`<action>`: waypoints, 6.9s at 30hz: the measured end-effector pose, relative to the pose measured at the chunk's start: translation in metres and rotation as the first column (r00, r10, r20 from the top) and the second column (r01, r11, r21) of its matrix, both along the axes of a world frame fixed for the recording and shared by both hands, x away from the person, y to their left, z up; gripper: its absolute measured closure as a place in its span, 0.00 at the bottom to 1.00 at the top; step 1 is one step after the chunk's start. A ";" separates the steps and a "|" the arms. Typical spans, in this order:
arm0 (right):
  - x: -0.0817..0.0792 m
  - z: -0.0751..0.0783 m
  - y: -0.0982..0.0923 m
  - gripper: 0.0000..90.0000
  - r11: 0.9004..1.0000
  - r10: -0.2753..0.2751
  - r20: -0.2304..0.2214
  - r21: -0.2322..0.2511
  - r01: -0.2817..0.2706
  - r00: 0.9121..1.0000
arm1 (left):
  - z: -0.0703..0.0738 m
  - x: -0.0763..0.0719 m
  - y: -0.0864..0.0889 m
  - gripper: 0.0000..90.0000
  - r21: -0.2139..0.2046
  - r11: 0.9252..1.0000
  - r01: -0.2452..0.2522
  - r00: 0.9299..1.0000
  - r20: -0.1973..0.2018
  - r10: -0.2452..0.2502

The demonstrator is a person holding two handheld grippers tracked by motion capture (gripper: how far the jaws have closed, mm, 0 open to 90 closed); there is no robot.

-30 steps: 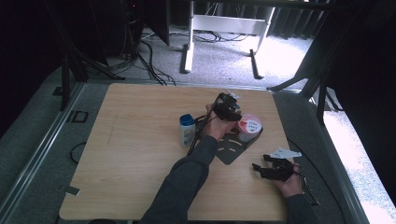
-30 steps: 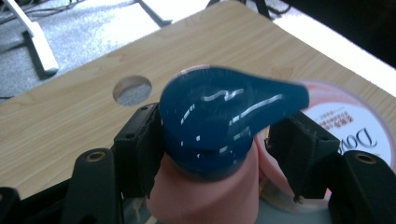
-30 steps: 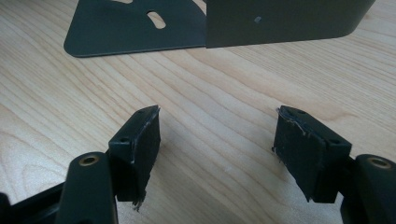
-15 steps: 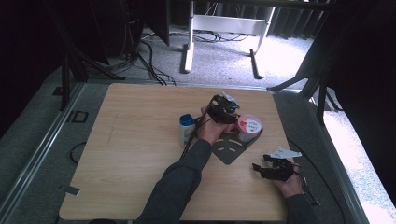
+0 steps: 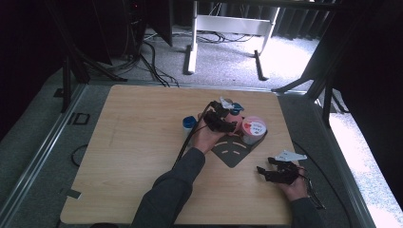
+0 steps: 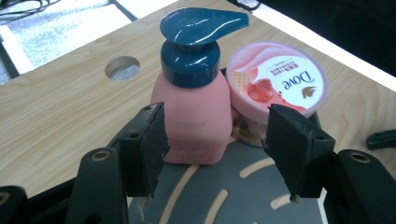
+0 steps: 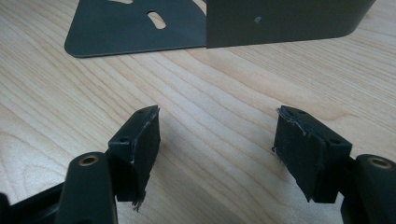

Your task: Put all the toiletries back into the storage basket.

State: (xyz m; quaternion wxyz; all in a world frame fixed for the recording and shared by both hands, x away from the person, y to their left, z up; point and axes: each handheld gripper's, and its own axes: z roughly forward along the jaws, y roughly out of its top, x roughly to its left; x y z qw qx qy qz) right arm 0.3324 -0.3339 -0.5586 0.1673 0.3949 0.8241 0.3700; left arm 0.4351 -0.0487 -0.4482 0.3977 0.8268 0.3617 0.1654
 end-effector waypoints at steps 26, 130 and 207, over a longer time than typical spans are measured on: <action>0.000 0.000 0.000 0.34 1.000 0.001 0.004 -0.005 -0.001 1.000 | 0.036 -0.041 0.049 0.38 0.014 0.988 0.155 0.982 0.108 -0.156; 0.000 0.000 0.000 0.33 1.000 0.003 -0.001 0.002 -0.003 1.000 | -0.008 -0.010 0.097 0.51 0.360 0.926 0.114 0.971 -0.238 -0.027; 0.001 0.000 0.000 0.33 1.000 0.003 -0.001 0.004 -0.003 1.000 | 0.035 -0.022 0.103 0.61 0.292 0.953 0.083 0.988 -0.150 -0.040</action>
